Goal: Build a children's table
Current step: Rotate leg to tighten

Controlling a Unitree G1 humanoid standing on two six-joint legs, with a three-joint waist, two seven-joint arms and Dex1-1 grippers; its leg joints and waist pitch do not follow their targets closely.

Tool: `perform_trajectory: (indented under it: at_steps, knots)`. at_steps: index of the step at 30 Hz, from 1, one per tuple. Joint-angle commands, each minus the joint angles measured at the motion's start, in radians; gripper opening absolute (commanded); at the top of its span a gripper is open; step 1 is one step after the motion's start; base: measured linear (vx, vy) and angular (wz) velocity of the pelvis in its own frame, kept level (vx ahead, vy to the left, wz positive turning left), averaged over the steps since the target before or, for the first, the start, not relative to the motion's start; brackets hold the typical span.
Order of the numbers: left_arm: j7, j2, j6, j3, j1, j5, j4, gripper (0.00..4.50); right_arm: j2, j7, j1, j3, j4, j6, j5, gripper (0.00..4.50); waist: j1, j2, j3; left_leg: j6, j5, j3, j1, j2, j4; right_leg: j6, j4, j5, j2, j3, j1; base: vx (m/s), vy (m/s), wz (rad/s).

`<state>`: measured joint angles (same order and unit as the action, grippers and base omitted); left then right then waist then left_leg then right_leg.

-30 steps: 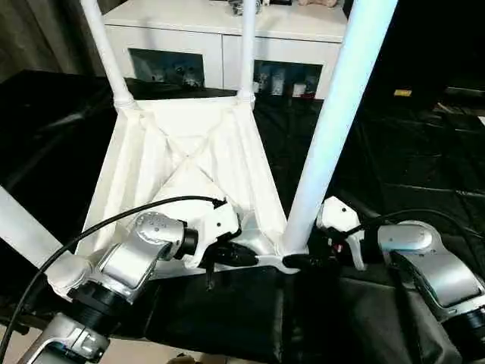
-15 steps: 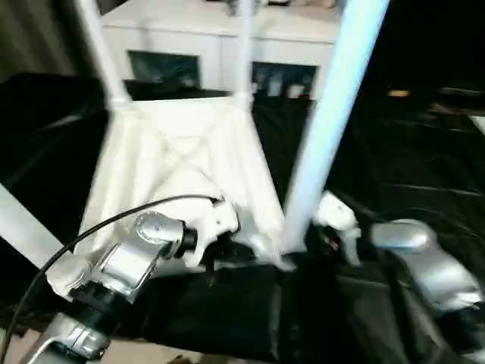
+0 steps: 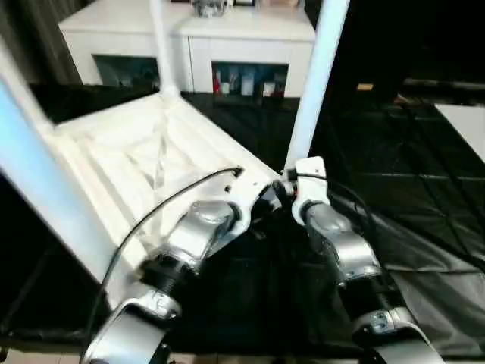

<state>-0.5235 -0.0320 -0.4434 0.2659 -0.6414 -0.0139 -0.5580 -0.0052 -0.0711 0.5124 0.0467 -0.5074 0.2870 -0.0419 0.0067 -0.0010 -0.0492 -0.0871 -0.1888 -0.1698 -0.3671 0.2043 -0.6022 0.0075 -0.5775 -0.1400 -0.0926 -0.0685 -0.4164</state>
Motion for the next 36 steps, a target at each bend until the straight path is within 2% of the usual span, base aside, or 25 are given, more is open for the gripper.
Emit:
perform_trajectory:
  at_steps: [1,3,5,7,8,9,11,12,13,14,15,18,20,21,22,23,24,25,26,27,32,36]
  knots:
    - [0.001,-0.007,0.047,-0.004,-0.023,0.003,-0.007,0.0,0.001,-0.094,-0.02,0.052,0.042,-0.008,-0.024,3.4,0.006,-0.001,0.068,0.032,-0.29,-0.002,0.0,0.006,0.081,-0.169,0.069,-0.315,-0.031,0.026,0.053,0.0,0.0,0.0]
    - [-0.004,-0.014,0.05,-0.003,-0.021,0.001,-0.006,0.0,-0.008,-0.094,-0.021,0.047,0.052,-0.004,-0.025,3.52,0.006,-0.001,0.069,0.038,-0.27,-0.001,-0.004,0.005,0.082,-0.177,0.066,-0.311,-0.032,0.026,0.058,0.0,0.0,0.0]
    - [-0.031,-0.036,0.068,0.001,-0.01,-0.004,0.005,0.0,-0.057,-0.14,-0.034,0.049,0.104,0.009,-0.027,3.78,0.009,0.0,0.069,0.042,-0.25,-0.004,-0.002,0.006,0.08,-0.182,0.067,-0.311,-0.033,0.027,0.056,0.0,0.0,0.0]
    - [-0.084,-0.074,0.084,0.022,0.014,-0.012,0.049,0.0,-0.16,-0.246,-0.057,0.079,0.185,0.037,-0.009,3.81,0.012,-0.002,0.067,0.045,-0.241,-0.004,-0.002,0.007,0.08,-0.18,0.065,-0.306,-0.031,0.027,0.06,0.0,0.0,0.0]
    - [-0.084,-0.074,0.084,0.022,0.014,-0.012,0.049,0.0,-0.16,-0.246,-0.057,0.079,0.185,0.037,-0.009,3.81,0.014,-0.002,0.067,0.051,-0.239,-0.003,-0.004,0.009,0.081,-0.179,0.065,-0.304,-0.032,0.028,0.062,0.0,0.0,0.0]
    - [-0.113,-0.091,0.08,0.031,0.029,-0.01,0.075,0.0,-0.214,-0.328,-0.071,0.093,0.221,0.055,-0.02,3.81,0.012,0.003,0.067,0.05,-0.236,-0.004,-0.003,0.009,0.08,-0.183,0.064,-0.3,-0.033,0.029,0.06,0.0,0.0,0.0]
    - [-0.162,-0.118,0.094,0.046,0.05,-0.007,0.107,0.0,-0.302,-0.481,-0.102,0.116,0.285,0.079,-0.053,3.81,0.017,0.0,0.067,0.065,-0.24,-0.006,0.0,0.013,0.078,-0.201,0.062,-0.269,-0.032,0.031,0.062,0.0,0.0,0.0]
    - [-0.164,-0.119,0.094,0.047,0.051,-0.006,0.108,0.0,-0.305,-0.486,-0.103,0.117,0.287,0.079,-0.053,3.81,0.018,0.001,0.067,0.068,-0.24,-0.005,-0.001,0.014,0.078,-0.204,0.061,-0.269,-0.032,0.031,0.062,0.0,0.0,0.0]
    - [-0.272,-0.17,0.121,0.08,0.081,0.009,0.159,0.0,-0.441,-0.687,-0.158,0.152,0.37,0.041,-0.078,3.81,0.02,0.006,0.069,0.069,-0.243,-0.005,0.0,0.015,0.078,-0.208,0.062,-0.272,-0.033,0.029,0.063,0.0,0.0,0.0]
    - [-0.301,-0.184,0.135,0.09,0.089,0.013,0.171,0.0,-0.472,-0.732,-0.171,0.159,0.388,0.032,-0.084,3.81,0.029,0.002,0.066,0.079,-0.257,-0.004,0.002,0.019,0.078,-0.205,0.063,-0.272,-0.034,0.031,0.063,0.0,0.0,0.0]
    - [-0.356,-0.204,0.143,0.103,0.101,0.028,0.195,0.0,-0.515,-0.791,-0.19,0.167,0.413,0.024,-0.095,3.81,0.03,0.0,0.065,0.082,-0.257,-0.005,0.0,0.021,0.079,-0.206,0.062,-0.275,-0.035,0.033,0.062,0.0,0.0,0.0]
    - [-0.523,-0.26,0.216,0.137,0.135,0.085,0.265,0.0,-0.583,-0.885,-0.22,0.17,0.464,0.047,-0.142,3.81,0.036,0.003,0.066,0.083,-0.254,-0.006,0.003,0.02,0.079,-0.216,0.062,-0.296,-0.037,0.034,0.057,0.0,0.0,0.0]
    - [-0.627,-0.308,0.2,0.161,0.158,0.121,0.33,0.0,-0.605,-0.92,-0.227,0.173,0.479,0.059,-0.16,3.81,0.039,0.005,0.061,0.076,-0.279,-0.007,0.011,0.025,0.082,-0.221,0.063,-0.318,-0.036,0.035,0.048,0.0,0.0,0.0]
    - [-0.652,-0.324,0.186,0.168,0.163,0.126,0.346,0.0,-0.614,-0.941,-0.229,0.176,0.488,0.063,-0.163,3.81,0.042,0.003,0.061,0.066,-0.294,-0.008,0.016,0.025,0.082,-0.221,0.065,-0.336,-0.035,0.036,0.045,0.0,0.0,0.0]
    - [-0.667,-0.334,0.178,0.172,0.165,0.127,0.356,0.0,-0.621,-0.958,-0.23,0.181,0.495,0.064,-0.164,3.81,0.052,0.004,0.058,0.055,-0.312,-0.013,0.025,0.027,0.083,-0.219,0.068,-0.352,-0.032,0.039,0.034,0.0,0.0,0.0]
    - [-0.663,-0.335,0.188,0.171,0.162,0.121,0.35,0.0,-0.622,-0.967,-0.229,0.189,0.502,0.067,-0.165,3.81,0.056,0.002,0.058,0.051,-0.321,-0.014,0.029,0.027,0.082,-0.219,0.067,-0.354,-0.031,0.04,0.033,0.0,0.0,0.0]
    - [-0.661,-0.334,0.191,0.17,0.162,0.119,0.347,0.0,-0.623,-0.972,-0.229,0.192,0.504,0.066,-0.166,3.81,0.057,0.003,0.057,0.048,-0.325,-0.014,0.028,0.027,0.083,-0.218,0.067,-0.358,-0.031,0.041,0.033,0.0,0.0,0.0]
    - [-0.659,-0.334,0.199,0.169,0.159,0.115,0.342,0.0,-0.621,-0.979,-0.227,0.196,0.507,0.066,-0.167,3.81,0.059,0.0,0.057,0.039,-0.313,-0.011,0.018,0.026,0.087,-0.201,0.064,-0.371,-0.033,0.042,0.042,0.0,0.0,0.0]
    - [-0.66,-0.335,0.202,0.169,0.158,0.113,0.34,0.0,-0.619,-0.98,-0.226,0.197,0.507,0.068,-0.168,3.81,0.059,0.0,0.057,0.039,-0.313,-0.011,0.018,0.026,0.087,-0.201,0.064,-0.371,-0.033,0.042,0.042,0.0,0.0,0.0]
    - [-0.658,-0.336,0.214,0.168,0.155,0.106,0.331,0.0,-0.617,-0.991,-0.221,0.205,0.508,0.07,-0.167,3.81,0.058,-0.003,0.058,0.035,-0.309,-0.009,0.011,0.024,0.088,-0.188,0.063,-0.383,-0.035,0.041,0.047,0.0,0.0,0.0]
    - [-0.649,-0.338,0.236,0.168,0.146,0.084,0.311,0.0,-0.625,-1.018,-0.22,0.232,0.507,0.071,-0.151,3.81,0.05,-0.005,0.059,0.038,-0.3,-0.009,0.009,0.021,0.085,-0.163,0.069,-0.418,-0.037,0.042,0.046,0.0,0.0,0.0]
    - [-0.635,-0.345,0.246,0.171,0.141,0.068,0.296,0.0,-0.63,-1.016,-0.216,0.242,0.492,0.066,-0.13,3.81,0.05,-0.004,0.06,0.039,-0.283,-0.009,0.008,0.021,0.084,-0.161,0.068,-0.412,-0.036,0.041,0.046,0.0,0.0,0.0]
